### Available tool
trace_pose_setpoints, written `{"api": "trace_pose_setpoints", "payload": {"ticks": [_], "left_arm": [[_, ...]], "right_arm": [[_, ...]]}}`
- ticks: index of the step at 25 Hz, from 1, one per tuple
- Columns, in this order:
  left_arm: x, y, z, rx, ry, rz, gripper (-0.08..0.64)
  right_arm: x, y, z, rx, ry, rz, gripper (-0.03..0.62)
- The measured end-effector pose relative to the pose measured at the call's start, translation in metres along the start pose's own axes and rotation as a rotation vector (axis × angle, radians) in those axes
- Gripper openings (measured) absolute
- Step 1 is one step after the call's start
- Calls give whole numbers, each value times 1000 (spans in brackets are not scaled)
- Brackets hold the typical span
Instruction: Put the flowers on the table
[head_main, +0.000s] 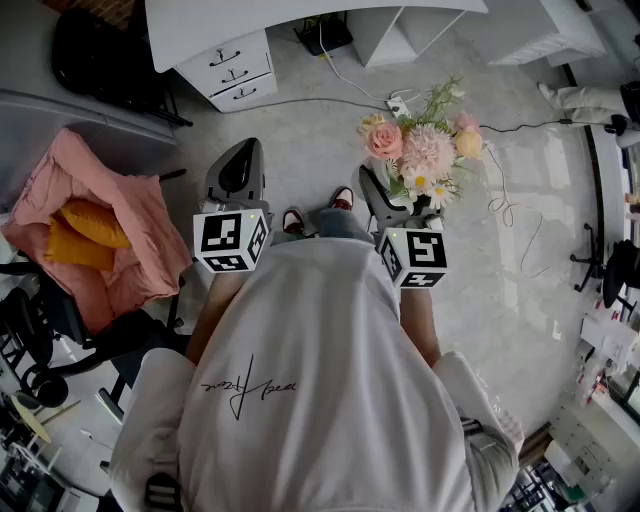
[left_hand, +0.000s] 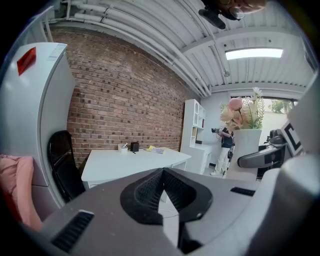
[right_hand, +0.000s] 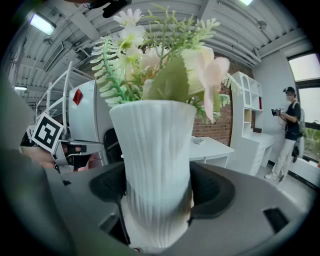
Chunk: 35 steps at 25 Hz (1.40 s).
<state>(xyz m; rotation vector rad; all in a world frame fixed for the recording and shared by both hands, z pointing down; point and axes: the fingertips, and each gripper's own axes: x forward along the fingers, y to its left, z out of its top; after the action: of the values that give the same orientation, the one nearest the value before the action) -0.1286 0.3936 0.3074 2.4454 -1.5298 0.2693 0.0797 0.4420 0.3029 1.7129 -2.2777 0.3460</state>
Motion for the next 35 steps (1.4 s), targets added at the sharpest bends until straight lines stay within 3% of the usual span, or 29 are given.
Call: {"api": "trace_pose_setpoints", "payload": {"ticks": [7,21,35], "left_arm": [[-7,-6,2,-9,-5,-7,5],[-40,20,-11,-6,-1,1,5],[13,28,-7,16,35,15,5]], "right_arm": [[-12,0,6,-8,-7,-4,391],[-13,32,3,47,-15,1,391],[52,12,16,26,1,67,391]]}}
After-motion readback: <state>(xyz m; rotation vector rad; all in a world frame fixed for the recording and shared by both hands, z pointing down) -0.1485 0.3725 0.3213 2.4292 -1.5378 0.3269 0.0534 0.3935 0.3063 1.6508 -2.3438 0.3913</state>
